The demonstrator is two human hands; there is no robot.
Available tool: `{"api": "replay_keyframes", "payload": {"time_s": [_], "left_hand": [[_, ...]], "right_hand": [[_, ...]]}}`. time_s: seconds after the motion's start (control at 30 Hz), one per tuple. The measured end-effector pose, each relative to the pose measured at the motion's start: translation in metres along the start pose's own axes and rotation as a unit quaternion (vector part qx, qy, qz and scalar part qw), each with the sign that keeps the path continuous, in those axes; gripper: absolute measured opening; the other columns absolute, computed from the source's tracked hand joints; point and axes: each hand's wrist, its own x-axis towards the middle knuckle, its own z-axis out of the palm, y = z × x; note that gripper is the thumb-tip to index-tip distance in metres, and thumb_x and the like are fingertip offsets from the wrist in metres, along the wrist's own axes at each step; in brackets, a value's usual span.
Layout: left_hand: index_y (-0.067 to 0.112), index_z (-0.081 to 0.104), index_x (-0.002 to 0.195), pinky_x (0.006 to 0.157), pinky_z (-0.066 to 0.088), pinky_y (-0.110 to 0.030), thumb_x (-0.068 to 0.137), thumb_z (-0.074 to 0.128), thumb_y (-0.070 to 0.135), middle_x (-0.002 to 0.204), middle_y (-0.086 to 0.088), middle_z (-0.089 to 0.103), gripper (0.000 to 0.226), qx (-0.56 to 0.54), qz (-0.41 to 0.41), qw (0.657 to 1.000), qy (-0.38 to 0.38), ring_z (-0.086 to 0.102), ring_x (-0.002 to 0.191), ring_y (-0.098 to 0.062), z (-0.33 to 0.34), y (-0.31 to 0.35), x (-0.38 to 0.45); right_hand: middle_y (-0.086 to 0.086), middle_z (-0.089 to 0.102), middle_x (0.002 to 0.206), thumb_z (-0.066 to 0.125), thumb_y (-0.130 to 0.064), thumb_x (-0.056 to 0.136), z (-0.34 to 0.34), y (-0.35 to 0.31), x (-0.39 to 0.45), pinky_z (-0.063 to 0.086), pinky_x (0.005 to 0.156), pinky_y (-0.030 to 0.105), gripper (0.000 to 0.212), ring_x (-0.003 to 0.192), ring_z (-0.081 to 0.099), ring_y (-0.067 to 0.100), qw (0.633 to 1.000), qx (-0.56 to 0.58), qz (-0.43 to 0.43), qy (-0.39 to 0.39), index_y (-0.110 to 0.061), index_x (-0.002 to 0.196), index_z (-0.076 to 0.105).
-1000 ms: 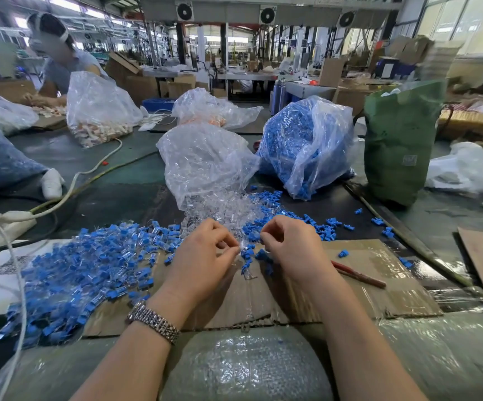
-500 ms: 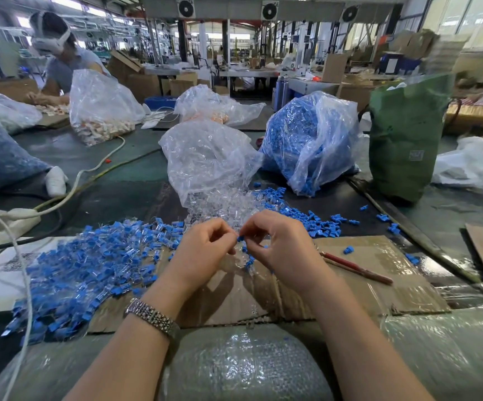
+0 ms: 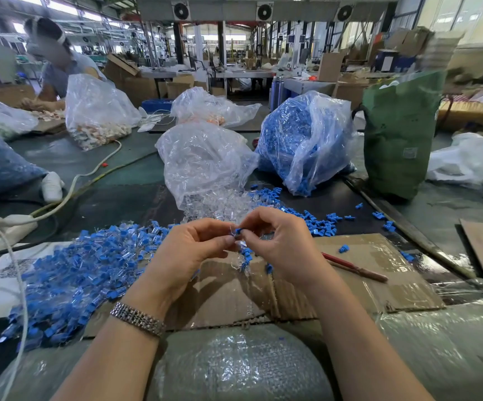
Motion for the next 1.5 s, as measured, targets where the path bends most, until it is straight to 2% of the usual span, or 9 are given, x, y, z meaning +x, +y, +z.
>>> {"api": "replay_keyframes", "payload": {"time_s": [0.4, 0.57, 0.67, 0.77, 0.93, 1.1, 1.2, 1.33, 1.5], "left_hand": [[0.017, 0.082, 0.097, 0.077, 0.060, -0.024, 0.075, 0.077, 0.019, 0.096, -0.013, 0.079, 0.023, 0.001, -0.015, 1.000, -0.011, 0.076, 0.090, -0.023, 0.001, 0.004, -0.003], [0.005, 0.076, 0.107, 0.075, 0.060, -0.022, 0.079, 0.074, 0.015, 0.102, -0.015, 0.078, 0.030, -0.021, -0.026, 0.999, 0.001, 0.076, 0.093, -0.025, 0.001, 0.000, 0.000], [0.005, 0.075, 0.107, 0.076, 0.060, -0.024, 0.078, 0.074, 0.014, 0.103, -0.017, 0.077, 0.031, -0.060, -0.027, 0.998, 0.014, 0.076, 0.094, -0.025, 0.000, -0.001, 0.001], [0.007, 0.076, 0.105, 0.077, 0.061, -0.025, 0.079, 0.074, 0.014, 0.105, -0.017, 0.077, 0.027, -0.089, -0.026, 0.996, 0.010, 0.075, 0.095, -0.026, -0.001, -0.001, 0.002], [0.007, 0.076, 0.105, 0.076, 0.060, -0.025, 0.080, 0.074, 0.015, 0.108, -0.018, 0.076, 0.026, -0.113, -0.030, 0.993, 0.008, 0.075, 0.096, -0.027, -0.002, 0.000, 0.001], [0.004, 0.071, 0.110, 0.074, 0.060, -0.025, 0.079, 0.074, 0.015, 0.110, -0.020, 0.075, 0.034, -0.139, -0.027, 0.990, 0.024, 0.075, 0.096, -0.027, -0.001, 0.001, 0.000], [0.005, 0.072, 0.109, 0.076, 0.061, -0.027, 0.080, 0.073, 0.013, 0.112, -0.020, 0.075, 0.030, -0.174, -0.026, 0.984, 0.028, 0.075, 0.099, -0.027, -0.002, 0.001, 0.001], [0.007, 0.075, 0.105, 0.084, 0.061, -0.031, 0.080, 0.074, 0.010, 0.113, -0.019, 0.074, 0.025, -0.214, -0.019, 0.976, 0.033, 0.073, 0.106, -0.029, -0.005, -0.001, 0.002], [0.016, 0.081, 0.098, 0.085, 0.061, -0.028, 0.067, 0.084, 0.022, 0.112, -0.012, 0.076, 0.031, -0.183, -0.004, 0.982, 0.034, 0.073, 0.103, -0.019, -0.004, -0.001, 0.004]], "right_hand": [[-0.009, 0.069, 0.083, 0.074, -0.010, 0.087, -0.004, -0.001, -0.002, 0.055, 0.077, 0.024, 0.015, 0.081, 0.067, 0.009, 0.999, -0.016, -0.014, -0.040, -0.025, 0.087, 0.071], [-0.012, 0.064, 0.102, 0.073, -0.024, 0.089, -0.019, -0.008, -0.001, 0.055, 0.087, 0.029, 0.021, 0.093, 0.061, 0.004, 0.990, -0.082, 0.086, -0.069, -0.030, 0.107, 0.063], [0.001, 0.048, 0.127, 0.070, -0.043, 0.088, -0.042, -0.009, -0.004, 0.043, 0.105, 0.042, 0.048, 0.123, 0.047, 0.023, 0.913, -0.342, 0.197, -0.103, -0.022, 0.127, 0.052], [0.009, 0.047, 0.130, 0.070, -0.052, 0.086, -0.055, -0.009, -0.018, 0.042, 0.104, 0.046, 0.051, 0.126, 0.042, 0.030, 0.826, -0.446, 0.301, -0.166, -0.018, 0.121, 0.054], [0.007, 0.054, 0.109, 0.063, -0.039, 0.092, -0.055, -0.015, -0.025, 0.039, 0.084, 0.036, 0.021, 0.109, 0.048, 0.027, 0.820, -0.481, 0.260, -0.169, -0.024, 0.091, 0.047], [0.007, 0.046, 0.105, 0.057, -0.033, 0.094, -0.058, -0.016, -0.022, 0.038, 0.065, 0.033, 0.020, 0.072, 0.051, 0.021, 0.865, -0.378, 0.297, -0.145, -0.015, 0.091, 0.048], [0.004, 0.064, 0.077, 0.061, -0.018, 0.090, -0.063, -0.023, -0.016, 0.043, 0.053, 0.029, 0.012, 0.060, 0.060, 0.017, 0.918, -0.258, 0.279, -0.115, -0.012, 0.080, 0.058], [0.008, 0.074, 0.070, 0.053, -0.005, 0.097, -0.048, -0.040, -0.011, 0.061, 0.067, 0.034, 0.012, 0.061, 0.072, 0.018, 0.931, -0.034, 0.308, -0.194, 0.000, 0.091, 0.063], [0.013, 0.075, 0.089, 0.049, -0.013, 0.103, -0.026, -0.048, -0.008, 0.059, 0.081, 0.041, 0.017, 0.072, 0.074, 0.019, 0.920, -0.017, 0.277, -0.277, -0.009, 0.089, 0.057]]}}
